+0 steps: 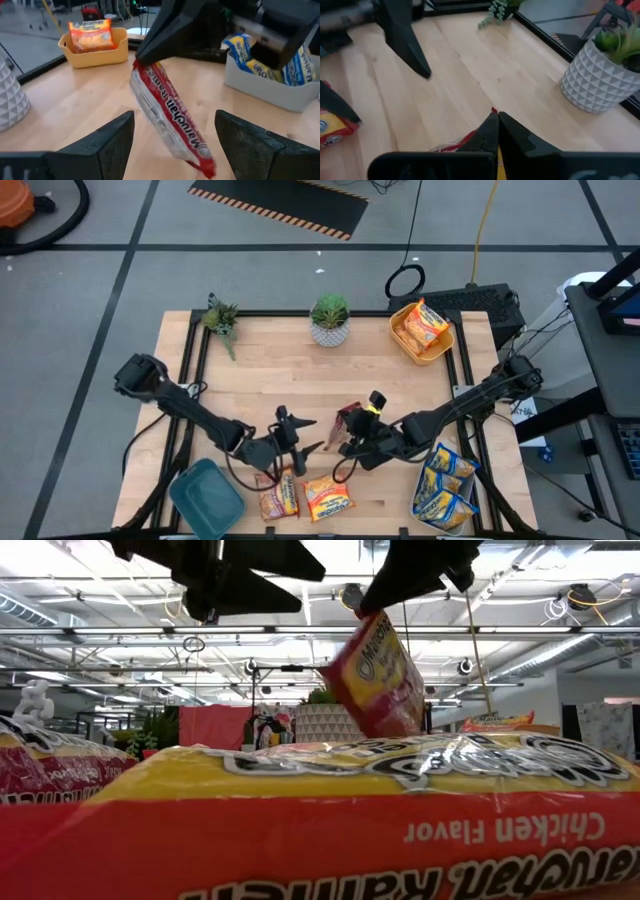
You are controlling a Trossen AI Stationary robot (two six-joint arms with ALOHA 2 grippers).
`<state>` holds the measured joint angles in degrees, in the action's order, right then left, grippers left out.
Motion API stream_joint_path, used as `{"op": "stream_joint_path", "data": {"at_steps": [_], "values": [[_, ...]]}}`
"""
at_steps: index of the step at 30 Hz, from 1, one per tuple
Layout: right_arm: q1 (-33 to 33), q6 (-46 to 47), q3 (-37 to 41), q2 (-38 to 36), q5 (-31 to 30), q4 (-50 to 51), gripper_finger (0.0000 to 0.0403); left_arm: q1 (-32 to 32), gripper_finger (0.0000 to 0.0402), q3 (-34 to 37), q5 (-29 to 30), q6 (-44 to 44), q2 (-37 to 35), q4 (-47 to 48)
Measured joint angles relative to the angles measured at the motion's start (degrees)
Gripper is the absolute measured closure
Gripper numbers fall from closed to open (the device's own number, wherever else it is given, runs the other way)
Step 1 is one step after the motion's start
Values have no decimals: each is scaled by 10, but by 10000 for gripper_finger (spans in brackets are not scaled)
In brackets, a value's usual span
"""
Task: Sort Maruchan noodles
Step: Put the right red noodle pack into the blue bin
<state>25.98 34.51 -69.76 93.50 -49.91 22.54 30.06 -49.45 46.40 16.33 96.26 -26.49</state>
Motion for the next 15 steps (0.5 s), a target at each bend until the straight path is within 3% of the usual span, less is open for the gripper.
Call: {"op": "stream_joint_path", "data": {"at_steps": [10,15], "values": [[4,-38,0,-3,-23,-10,403,-4,121,0,4,-76,41,-114],[7,-42,0,-10,-24,-20,403,-5,121,0,27,-83,58,-125]]}}
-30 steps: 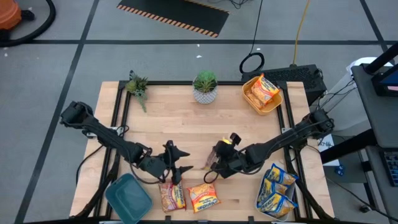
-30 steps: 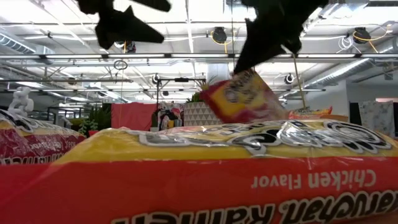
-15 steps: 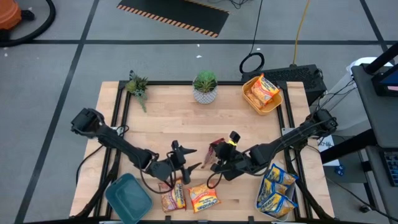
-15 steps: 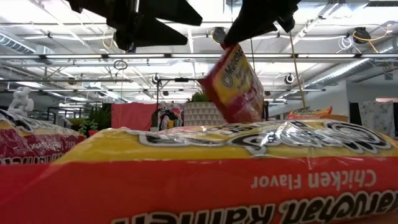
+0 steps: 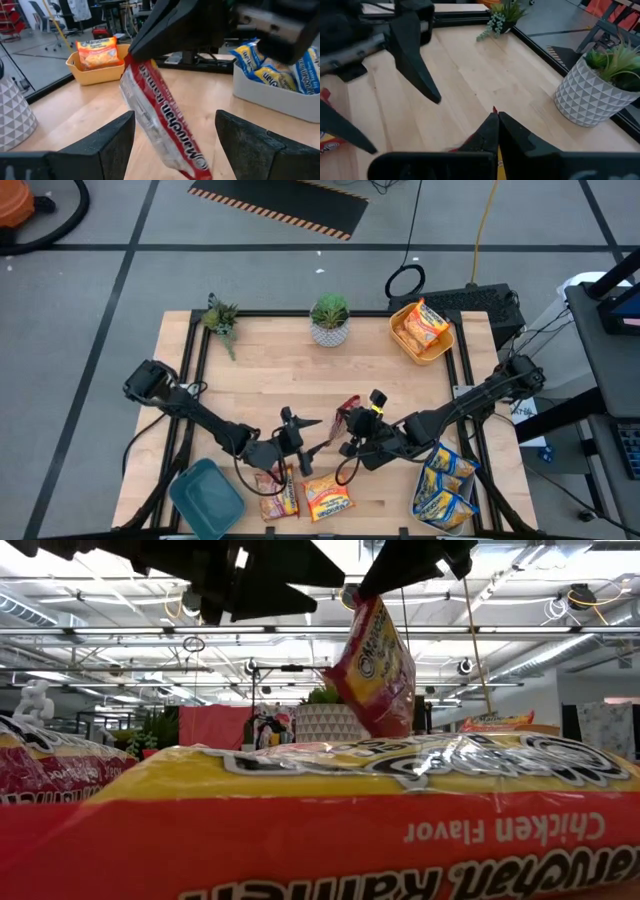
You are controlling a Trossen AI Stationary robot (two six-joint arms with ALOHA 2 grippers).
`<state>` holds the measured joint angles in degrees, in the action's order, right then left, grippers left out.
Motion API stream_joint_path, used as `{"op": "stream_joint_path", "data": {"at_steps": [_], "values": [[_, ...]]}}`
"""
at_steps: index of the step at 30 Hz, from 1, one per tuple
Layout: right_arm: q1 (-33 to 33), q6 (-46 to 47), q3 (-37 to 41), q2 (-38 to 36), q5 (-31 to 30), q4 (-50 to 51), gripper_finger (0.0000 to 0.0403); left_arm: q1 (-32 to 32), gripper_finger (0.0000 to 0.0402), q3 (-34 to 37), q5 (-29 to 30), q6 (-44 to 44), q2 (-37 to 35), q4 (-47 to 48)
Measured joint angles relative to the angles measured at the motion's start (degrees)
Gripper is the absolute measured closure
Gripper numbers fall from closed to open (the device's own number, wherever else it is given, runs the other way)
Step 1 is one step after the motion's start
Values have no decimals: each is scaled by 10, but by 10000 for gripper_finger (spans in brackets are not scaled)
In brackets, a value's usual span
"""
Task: Sort Maruchan noodles
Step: Put the right red noodle pack into the blue bin
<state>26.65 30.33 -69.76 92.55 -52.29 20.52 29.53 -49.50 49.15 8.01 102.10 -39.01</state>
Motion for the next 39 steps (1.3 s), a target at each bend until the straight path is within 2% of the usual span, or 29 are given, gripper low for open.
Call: {"op": "stream_joint_path", "data": {"at_steps": [17,24,31,34,39], "values": [[-3,-26,0,1,16,-23,403,-14,120,0,-12,46,33,-14],[-3,-41,0,10,15,-58,403,-31,120,0,-45,115,33,-4],[-3,-116,0,28,15,-159,403,-39,121,0,-10,165,33,25],[-3,-120,0,28,15,-163,403,-39,121,0,-8,212,33,37],[-3,-120,0,28,16,-160,403,-39,135,0,2,203,33,38]]}}
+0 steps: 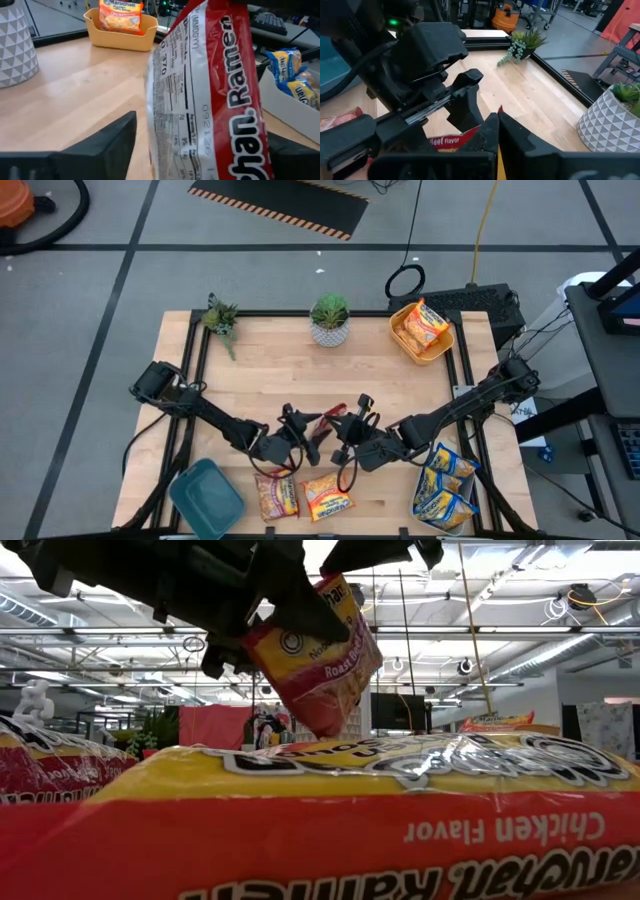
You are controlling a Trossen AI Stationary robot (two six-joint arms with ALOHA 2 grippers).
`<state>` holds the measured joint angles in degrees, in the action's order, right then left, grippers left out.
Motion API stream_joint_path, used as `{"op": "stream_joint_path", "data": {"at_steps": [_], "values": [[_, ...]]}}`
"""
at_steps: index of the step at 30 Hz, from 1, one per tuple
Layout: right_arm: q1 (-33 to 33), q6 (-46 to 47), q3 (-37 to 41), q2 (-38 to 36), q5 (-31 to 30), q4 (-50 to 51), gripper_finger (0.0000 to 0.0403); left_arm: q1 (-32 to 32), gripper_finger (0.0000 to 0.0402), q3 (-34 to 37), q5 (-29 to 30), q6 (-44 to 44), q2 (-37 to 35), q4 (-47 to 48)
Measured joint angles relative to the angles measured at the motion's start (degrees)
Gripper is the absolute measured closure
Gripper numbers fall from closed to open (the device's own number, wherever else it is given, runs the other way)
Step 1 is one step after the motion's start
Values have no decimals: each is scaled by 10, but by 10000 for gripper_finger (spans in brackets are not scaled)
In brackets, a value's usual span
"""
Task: Sort Maruchan noodles
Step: Put the right red noodle pack into the blue bin
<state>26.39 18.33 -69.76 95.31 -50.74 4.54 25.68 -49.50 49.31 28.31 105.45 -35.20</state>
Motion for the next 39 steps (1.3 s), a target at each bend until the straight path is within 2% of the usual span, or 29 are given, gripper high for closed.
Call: {"op": "stream_joint_path", "data": {"at_steps": [7,11,19,23,29,36,39], "values": [[0,0,0,0,0,4,403,4,238,0,-1,-42,0,-7],[0,-1,0,0,1,5,403,4,273,0,-13,-50,0,-10],[1,-11,0,-2,15,2,403,8,277,0,-46,-89,-23,-4],[7,-11,0,-9,15,0,393,15,278,0,-46,-104,-52,35],[24,-11,0,-48,15,0,344,26,279,0,-50,-102,-102,125],[78,-11,0,-124,15,4,283,38,280,0,-122,-52,-172,248],[109,-16,0,-148,15,11,268,49,280,0,-134,-23,-209,304]]}}
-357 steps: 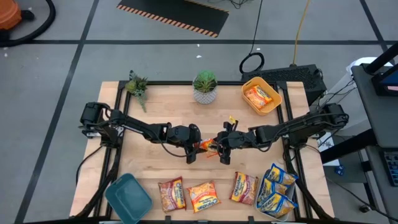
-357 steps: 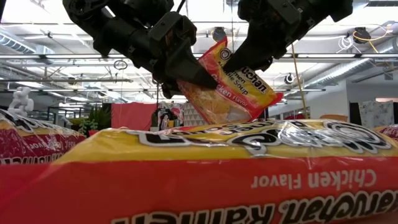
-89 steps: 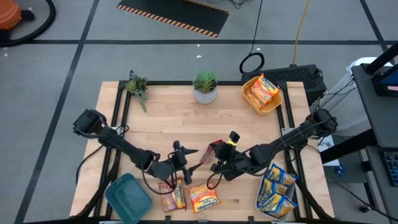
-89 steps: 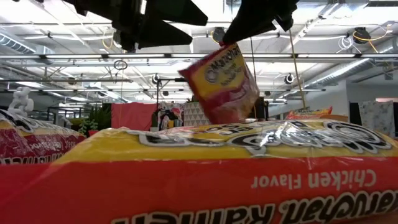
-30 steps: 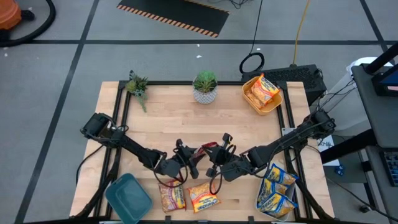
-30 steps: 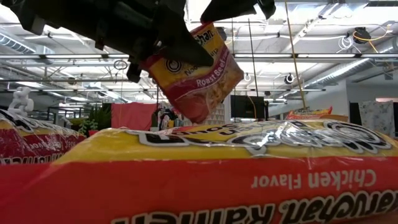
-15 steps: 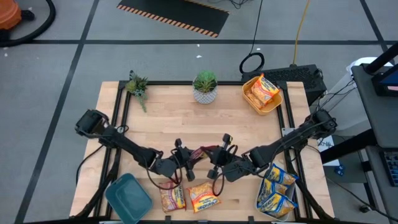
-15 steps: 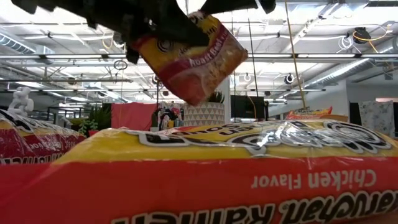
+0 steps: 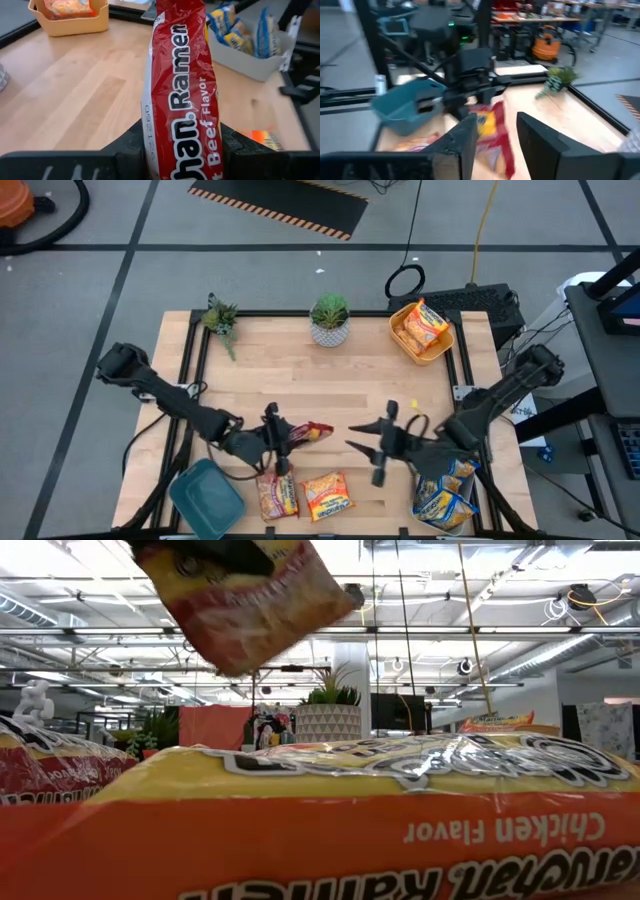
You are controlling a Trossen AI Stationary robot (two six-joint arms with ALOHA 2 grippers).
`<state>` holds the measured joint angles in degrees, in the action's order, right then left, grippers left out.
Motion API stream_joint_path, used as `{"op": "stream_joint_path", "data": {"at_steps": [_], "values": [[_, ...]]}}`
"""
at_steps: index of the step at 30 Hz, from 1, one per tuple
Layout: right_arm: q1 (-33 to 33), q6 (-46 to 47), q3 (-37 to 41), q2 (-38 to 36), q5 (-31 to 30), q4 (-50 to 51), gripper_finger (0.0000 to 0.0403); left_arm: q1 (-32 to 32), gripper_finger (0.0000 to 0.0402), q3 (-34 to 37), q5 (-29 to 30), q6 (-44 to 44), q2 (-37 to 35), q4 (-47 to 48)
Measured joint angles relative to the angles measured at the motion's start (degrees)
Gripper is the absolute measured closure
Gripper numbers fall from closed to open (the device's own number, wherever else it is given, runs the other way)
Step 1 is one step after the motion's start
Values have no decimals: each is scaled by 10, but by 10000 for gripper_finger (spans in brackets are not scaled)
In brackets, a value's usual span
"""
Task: Sort Maruchan noodles
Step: Put the right red noodle pack into the blue bin
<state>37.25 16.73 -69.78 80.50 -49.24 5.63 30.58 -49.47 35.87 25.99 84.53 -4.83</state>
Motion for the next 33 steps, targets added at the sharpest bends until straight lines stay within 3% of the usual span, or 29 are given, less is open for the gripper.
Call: {"op": "stream_joint_path", "data": {"at_steps": [12,17,21,26,33], "values": [[58,1,0,-22,-2,4,263,122,275,0,-3,171,-168,181],[57,20,1,-21,-2,18,263,199,274,0,-2,234,-203,267],[57,54,17,-20,-3,19,263,257,274,0,-45,298,-209,336],[55,92,27,-21,-2,19,264,328,273,0,-135,276,-209,380],[55,96,27,-20,-2,-2,264,390,273,0,-183,158,-209,386]]}}
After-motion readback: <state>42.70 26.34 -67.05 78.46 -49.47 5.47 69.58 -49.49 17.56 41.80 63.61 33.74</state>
